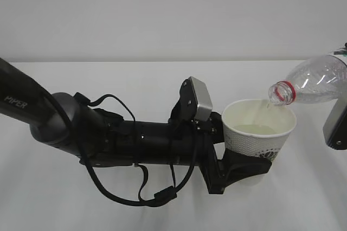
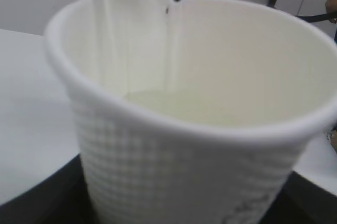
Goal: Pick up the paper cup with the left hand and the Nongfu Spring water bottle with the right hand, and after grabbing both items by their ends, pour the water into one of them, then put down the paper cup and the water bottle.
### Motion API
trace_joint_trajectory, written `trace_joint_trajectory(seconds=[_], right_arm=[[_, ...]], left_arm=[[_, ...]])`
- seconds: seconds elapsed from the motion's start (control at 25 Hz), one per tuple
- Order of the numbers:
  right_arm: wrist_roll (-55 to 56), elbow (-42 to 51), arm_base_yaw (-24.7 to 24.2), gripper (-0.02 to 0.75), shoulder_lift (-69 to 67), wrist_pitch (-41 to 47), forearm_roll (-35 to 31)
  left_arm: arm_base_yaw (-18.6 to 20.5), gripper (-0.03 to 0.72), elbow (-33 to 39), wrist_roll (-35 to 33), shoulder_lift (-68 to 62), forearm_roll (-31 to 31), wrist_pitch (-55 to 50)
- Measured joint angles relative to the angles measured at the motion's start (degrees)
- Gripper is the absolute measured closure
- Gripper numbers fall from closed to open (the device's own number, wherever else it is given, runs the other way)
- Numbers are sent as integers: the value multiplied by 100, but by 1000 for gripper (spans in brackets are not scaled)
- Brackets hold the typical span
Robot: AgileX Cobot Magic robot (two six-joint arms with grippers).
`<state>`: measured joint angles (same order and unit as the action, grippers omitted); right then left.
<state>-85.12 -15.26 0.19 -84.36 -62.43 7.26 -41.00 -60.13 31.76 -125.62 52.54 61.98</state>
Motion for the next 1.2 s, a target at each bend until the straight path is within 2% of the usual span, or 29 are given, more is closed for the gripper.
trace_joint_trajectory(seconds=[1.2], right_arm=[[-66, 0, 0, 242, 0, -63, -37]], left_arm=[[0, 151, 0, 0, 0, 0, 0]])
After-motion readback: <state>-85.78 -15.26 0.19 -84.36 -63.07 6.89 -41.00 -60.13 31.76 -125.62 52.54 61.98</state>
